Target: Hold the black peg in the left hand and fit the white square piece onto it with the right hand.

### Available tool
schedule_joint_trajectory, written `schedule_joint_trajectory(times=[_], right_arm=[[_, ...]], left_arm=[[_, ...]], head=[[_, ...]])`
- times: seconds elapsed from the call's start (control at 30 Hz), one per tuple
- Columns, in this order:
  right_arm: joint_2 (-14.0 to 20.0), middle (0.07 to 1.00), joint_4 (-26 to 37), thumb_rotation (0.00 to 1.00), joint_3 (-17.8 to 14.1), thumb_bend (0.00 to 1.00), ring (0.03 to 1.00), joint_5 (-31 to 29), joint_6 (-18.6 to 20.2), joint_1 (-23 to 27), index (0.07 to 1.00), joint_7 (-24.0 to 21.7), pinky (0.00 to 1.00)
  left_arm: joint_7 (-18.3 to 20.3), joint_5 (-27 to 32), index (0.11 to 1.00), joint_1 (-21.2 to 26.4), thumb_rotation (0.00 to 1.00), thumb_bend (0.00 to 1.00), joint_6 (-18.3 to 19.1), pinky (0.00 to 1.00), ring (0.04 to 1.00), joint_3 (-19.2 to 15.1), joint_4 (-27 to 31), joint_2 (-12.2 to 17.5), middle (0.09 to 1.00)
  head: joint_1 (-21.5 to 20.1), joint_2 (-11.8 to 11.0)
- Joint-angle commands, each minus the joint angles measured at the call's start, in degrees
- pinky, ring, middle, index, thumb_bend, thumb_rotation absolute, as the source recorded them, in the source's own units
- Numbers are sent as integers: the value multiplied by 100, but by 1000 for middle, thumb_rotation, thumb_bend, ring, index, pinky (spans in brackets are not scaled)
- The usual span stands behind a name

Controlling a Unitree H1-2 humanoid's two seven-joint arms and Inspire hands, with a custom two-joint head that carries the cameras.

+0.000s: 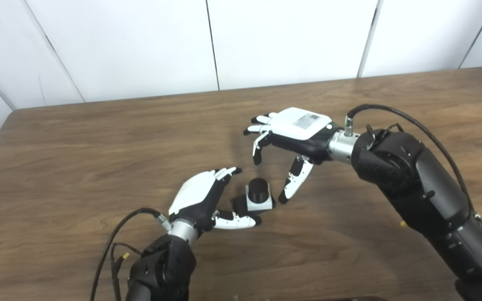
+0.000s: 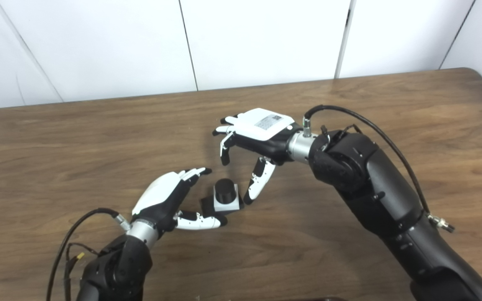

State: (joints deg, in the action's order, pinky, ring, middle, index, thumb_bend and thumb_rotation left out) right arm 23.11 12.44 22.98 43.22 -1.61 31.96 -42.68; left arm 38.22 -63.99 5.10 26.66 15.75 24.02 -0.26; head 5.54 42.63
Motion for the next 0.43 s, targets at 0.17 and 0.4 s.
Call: schedule_joint_trajectory(times=[0.17, 0.4], right_arm=[[74, 944, 7, 336, -148, 963, 1000, -108, -45, 244, 649, 194, 1000], [138, 941, 2, 340, -202, 960, 1000, -149, -75, 243, 654, 213, 1000]], left_arm=[[238, -166, 927, 266, 374, 778, 18, 1000, 1000, -255, 298, -53, 973], [415, -125, 937, 276, 379, 787, 14, 1000, 1000, -417, 387, 42, 978]], head=[[29, 5], [13, -27]])
